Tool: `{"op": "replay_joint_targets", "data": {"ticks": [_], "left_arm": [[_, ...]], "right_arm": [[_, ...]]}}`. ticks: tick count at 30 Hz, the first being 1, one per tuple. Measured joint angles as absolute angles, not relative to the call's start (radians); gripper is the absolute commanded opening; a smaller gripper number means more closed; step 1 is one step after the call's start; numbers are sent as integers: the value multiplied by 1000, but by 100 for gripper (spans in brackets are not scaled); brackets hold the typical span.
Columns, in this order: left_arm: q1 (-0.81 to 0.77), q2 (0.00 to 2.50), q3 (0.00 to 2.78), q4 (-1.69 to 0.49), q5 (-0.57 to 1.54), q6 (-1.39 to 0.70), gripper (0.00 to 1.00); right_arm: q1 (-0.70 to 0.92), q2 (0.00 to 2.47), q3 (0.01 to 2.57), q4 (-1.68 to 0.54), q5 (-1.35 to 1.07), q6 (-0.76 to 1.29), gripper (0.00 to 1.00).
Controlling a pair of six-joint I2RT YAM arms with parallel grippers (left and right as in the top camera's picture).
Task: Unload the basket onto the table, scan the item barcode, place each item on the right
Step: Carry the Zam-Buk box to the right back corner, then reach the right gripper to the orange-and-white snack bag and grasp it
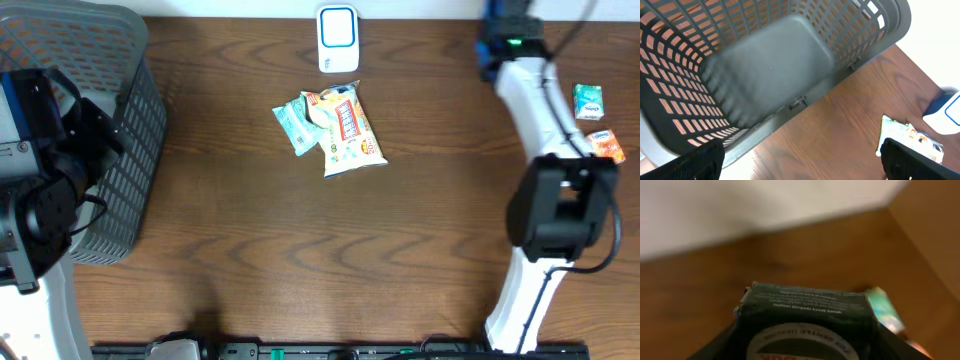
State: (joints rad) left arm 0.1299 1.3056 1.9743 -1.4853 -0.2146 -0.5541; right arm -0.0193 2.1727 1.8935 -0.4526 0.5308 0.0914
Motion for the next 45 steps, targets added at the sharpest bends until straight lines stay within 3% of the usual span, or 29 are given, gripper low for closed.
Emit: {"op": "replay_joint_targets", "data": {"ticks": [5, 6, 9, 10, 23, 27, 33, 37, 38, 41, 45], "left_arm": [[130, 1306, 1974, -1485, -215, -554, 98], [130, 1306, 1974, -1485, -215, -554, 98], [130, 1306, 1974, -1485, -215, -554, 98], [130, 1306, 1974, -1485, -215, -554, 98], [130, 1305, 1974, -1485, -215, -554, 98], [130, 1306, 1974, -1485, -215, -554, 98], [130, 1306, 1974, -1485, -215, -554, 98], [130, 1306, 1974, -1485, -215, -554, 98], [130, 1306, 1974, -1485, -215, -554, 98], [130, 1306, 1974, -1485, -215, -554, 98], [130, 1306, 1974, -1485, -215, -554, 98]], "right_arm": [[-185, 2173, 1872, -524, 490, 86, 53], [-210, 2173, 1868, -531, 484, 86, 58], [-265, 2173, 1855, -544, 467, 80, 92], [-277, 2173, 1851, -551, 459, 78, 99], [-290, 2173, 1822, -631, 296, 87, 99], [-259, 2173, 1820, -695, 106, 88, 85], [-194, 2173, 1818, -786, -328, 96, 86], [-133, 2173, 1809, -805, -461, 96, 86], [-114, 2173, 1802, -801, -479, 95, 79], [-43, 2173, 1766, -781, -505, 89, 45], [51, 2173, 1730, -772, -473, 89, 16]]}}
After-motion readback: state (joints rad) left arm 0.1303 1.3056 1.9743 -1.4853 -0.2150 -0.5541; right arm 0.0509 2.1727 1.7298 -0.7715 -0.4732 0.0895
